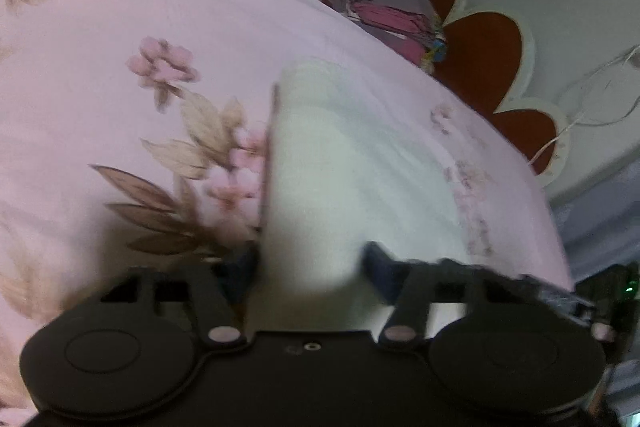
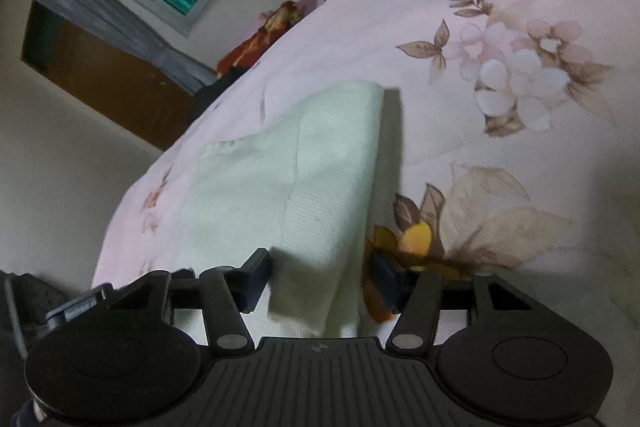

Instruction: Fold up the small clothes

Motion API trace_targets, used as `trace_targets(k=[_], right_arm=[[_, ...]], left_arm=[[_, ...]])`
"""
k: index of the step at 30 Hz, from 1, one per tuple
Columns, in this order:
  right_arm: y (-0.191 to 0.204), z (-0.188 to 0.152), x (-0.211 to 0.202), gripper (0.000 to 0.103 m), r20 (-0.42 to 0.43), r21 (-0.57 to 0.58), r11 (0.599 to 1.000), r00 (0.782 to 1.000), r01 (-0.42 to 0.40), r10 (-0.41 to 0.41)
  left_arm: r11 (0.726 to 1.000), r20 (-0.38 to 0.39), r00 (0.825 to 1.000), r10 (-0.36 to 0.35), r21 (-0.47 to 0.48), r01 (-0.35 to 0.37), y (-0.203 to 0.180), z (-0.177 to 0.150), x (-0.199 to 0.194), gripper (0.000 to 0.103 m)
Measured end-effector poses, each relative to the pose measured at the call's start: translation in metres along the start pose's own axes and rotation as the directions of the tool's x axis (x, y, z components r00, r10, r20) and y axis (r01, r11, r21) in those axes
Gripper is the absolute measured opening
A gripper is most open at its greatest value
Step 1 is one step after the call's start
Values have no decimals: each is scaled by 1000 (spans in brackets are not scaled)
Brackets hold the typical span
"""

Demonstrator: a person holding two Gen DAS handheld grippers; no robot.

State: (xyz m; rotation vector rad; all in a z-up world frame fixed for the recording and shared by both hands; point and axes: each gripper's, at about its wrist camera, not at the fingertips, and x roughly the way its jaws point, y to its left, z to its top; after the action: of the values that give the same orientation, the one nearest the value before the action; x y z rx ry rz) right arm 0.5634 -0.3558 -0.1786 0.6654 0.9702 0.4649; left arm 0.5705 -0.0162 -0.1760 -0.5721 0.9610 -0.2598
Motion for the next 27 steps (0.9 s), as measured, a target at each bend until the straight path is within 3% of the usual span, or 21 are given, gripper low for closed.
trace_targets(k=[6, 9, 14, 20, 27], right_arm=[[15, 3, 8, 29, -1, -51, 998, 999, 41, -41], [38, -1, 1, 27, 33, -133, 986, 995, 96, -92], [69, -13, -11, 26, 84, -192, 973, 990, 126, -111], [132, -30, -2, 26, 116, -255, 958, 987, 134, -108], [216, -71, 54, 26, 86, -315, 946, 995, 75, -51]], left_arm=[[998, 28, 999, 23, 53, -24, -11, -1, -6, 40], [997, 51, 999, -2, 79, -2, -14, -1, -19, 37], [993, 78, 996, -53, 108, 44, -6, 4, -52, 37], [992, 129, 989, -65, 120, 49, 32, 15, -113, 37], [998, 178, 984, -28, 67, 17, 108, 24, -190, 37]])
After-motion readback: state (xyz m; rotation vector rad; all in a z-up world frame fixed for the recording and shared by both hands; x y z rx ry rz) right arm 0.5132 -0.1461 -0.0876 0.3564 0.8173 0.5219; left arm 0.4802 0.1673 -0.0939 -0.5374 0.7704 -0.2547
